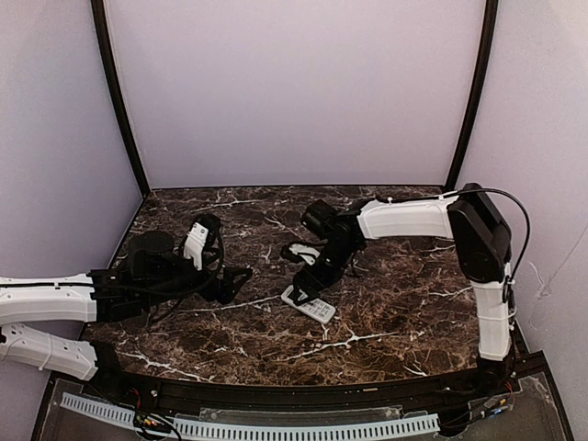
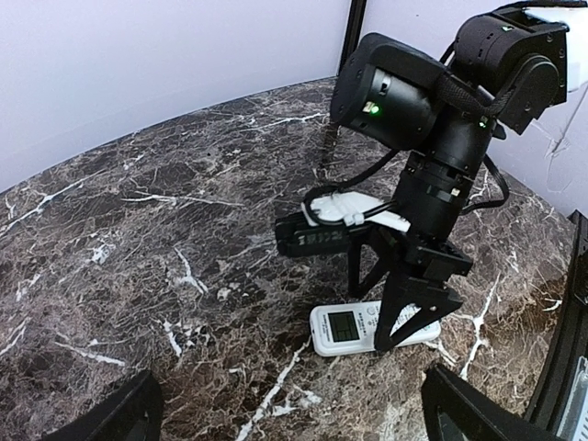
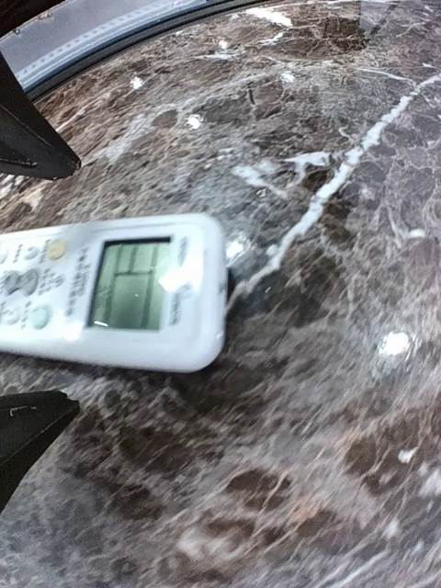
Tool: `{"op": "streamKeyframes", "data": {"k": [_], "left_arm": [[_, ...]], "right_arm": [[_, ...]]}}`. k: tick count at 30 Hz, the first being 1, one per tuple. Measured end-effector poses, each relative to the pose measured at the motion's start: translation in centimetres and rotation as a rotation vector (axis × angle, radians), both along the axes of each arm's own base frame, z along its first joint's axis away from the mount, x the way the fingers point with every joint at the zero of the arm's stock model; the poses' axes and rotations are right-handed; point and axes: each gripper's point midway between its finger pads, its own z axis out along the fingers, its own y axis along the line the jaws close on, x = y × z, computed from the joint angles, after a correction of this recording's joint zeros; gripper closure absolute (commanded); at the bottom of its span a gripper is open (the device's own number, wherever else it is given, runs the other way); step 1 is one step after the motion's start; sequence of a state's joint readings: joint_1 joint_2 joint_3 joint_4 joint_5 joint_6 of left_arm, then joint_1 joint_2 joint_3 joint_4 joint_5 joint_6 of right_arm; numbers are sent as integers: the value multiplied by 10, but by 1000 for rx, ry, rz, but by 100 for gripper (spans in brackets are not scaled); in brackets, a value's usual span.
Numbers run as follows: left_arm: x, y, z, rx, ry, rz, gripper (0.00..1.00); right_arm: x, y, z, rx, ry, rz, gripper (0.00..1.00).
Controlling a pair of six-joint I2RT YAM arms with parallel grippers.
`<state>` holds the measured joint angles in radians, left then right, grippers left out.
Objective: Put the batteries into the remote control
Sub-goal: Pick up the remote control from the center of the board, then move the remote control to the center of the board.
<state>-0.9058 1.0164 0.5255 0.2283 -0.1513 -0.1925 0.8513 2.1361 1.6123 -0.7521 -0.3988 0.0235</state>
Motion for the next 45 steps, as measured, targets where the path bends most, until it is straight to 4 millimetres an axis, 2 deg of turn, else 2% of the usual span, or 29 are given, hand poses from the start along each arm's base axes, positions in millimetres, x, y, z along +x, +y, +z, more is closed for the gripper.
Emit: {"op": "streamKeyframes", "data": {"k": [3, 8, 11, 18, 27, 45], "left_arm": [[1, -3, 3, -3, 5, -5, 1], [2, -6, 6, 2, 11, -9, 1], [2, -5, 7, 10, 17, -7, 1], [4, -7, 15, 12, 19, -6, 2], [4, -5, 11, 33, 31, 0, 1], [12, -8, 6, 57, 86, 33, 1]], "right_arm": [[6, -23, 12, 24, -26, -43, 21], [29, -62, 31, 41, -139, -140, 21], [38, -78, 23, -8, -197, -172, 21], [41, -97, -5, -140, -264, -172, 21], [23, -90, -21, -200, -310, -96, 21], [-33, -33, -18, -93, -268, 3, 20]]}}
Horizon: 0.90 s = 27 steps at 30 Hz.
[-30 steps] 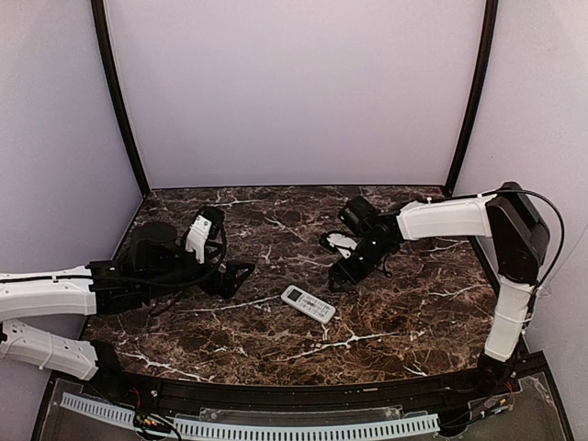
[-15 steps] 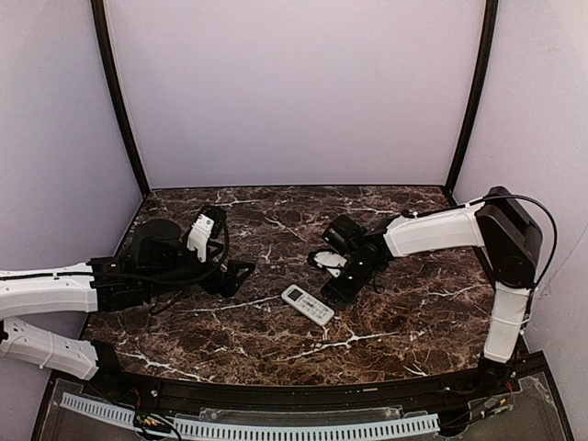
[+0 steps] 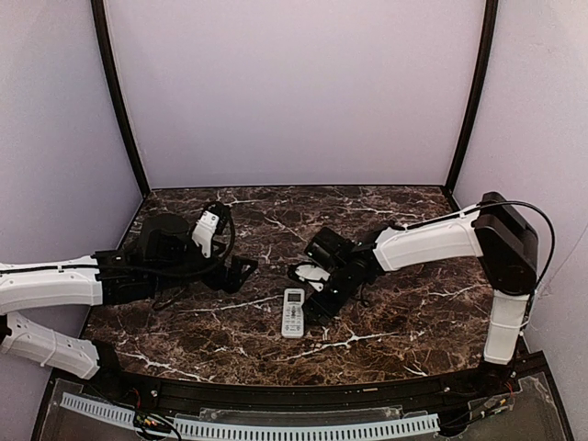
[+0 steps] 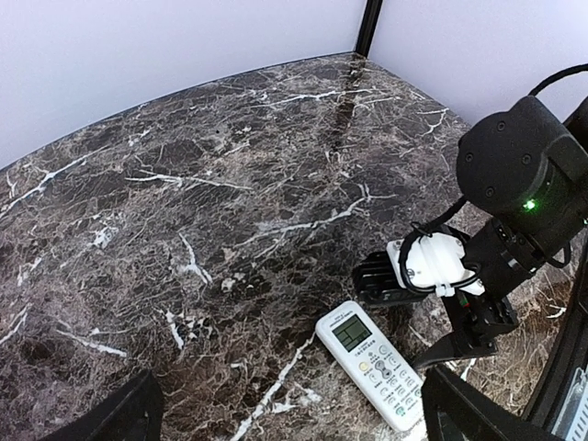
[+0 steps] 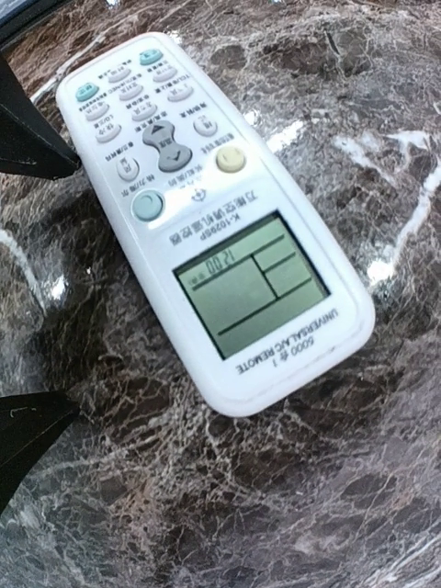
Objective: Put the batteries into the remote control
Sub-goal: Move the remote control to the center of the board, then reset both arms
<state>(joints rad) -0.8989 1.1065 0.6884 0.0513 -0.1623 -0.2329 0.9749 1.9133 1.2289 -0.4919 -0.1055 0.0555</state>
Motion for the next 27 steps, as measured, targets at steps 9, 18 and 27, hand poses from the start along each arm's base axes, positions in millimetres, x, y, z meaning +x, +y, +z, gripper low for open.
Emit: {"op": "streamKeyframes", "data": {"k": [9, 18, 27], "left_arm": [[15, 5, -15, 3, 129, 41, 1], [58, 22, -22, 53, 253, 151, 2], [80, 63, -48, 56, 332, 279, 1]], "right_arm": [[-9, 10, 4, 67, 50, -20, 17], [8, -15, 79, 293, -4, -90, 2], [51, -75, 111, 496, -97, -254, 1]]}}
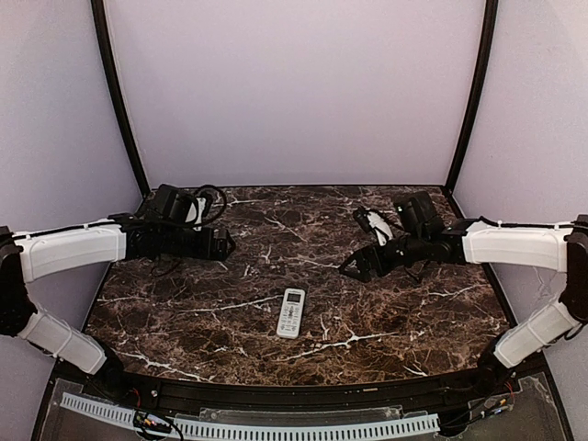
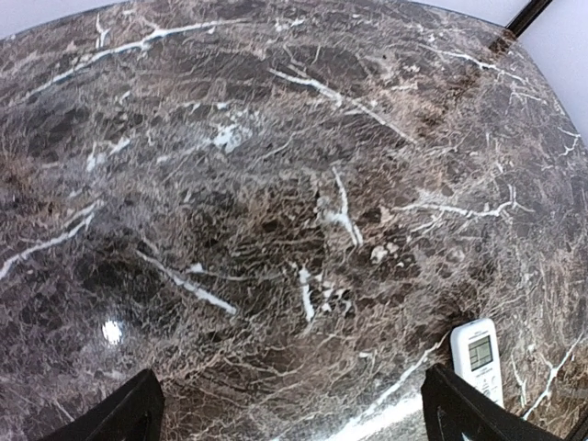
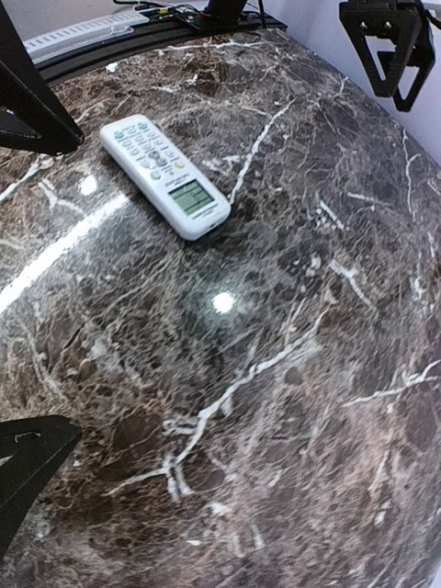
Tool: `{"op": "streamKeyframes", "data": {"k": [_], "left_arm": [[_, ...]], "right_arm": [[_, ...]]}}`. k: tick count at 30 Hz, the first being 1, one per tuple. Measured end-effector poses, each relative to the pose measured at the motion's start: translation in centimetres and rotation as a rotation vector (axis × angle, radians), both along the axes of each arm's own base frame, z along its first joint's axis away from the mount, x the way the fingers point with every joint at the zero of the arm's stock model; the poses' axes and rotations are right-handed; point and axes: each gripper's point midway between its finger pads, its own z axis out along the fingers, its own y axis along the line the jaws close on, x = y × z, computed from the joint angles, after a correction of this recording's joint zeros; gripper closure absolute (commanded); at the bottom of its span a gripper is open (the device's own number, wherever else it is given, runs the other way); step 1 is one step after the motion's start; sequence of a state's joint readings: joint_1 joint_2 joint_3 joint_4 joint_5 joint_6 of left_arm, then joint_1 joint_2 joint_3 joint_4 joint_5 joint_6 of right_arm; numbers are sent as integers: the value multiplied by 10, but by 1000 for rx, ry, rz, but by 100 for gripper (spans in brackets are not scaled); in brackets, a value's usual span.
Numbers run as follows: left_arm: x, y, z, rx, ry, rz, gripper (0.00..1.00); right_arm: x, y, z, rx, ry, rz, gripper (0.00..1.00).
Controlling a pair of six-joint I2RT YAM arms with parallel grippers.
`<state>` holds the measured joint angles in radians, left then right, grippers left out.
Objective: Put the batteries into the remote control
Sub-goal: Reset both arms
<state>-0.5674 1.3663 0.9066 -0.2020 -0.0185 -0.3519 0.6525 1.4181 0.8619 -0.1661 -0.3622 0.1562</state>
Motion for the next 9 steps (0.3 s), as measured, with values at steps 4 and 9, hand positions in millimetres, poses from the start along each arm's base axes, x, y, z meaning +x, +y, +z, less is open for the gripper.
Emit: {"op": "streamKeyframes", "data": {"k": [4, 9], "left_arm": [[-12, 12, -31, 13, 62, 33, 1], [-27, 21, -57, 15, 111, 61, 1]], "right_arm": [[-3, -23, -30, 5, 59, -51, 1], [-13, -24, -44, 45, 98, -44, 1]]}}
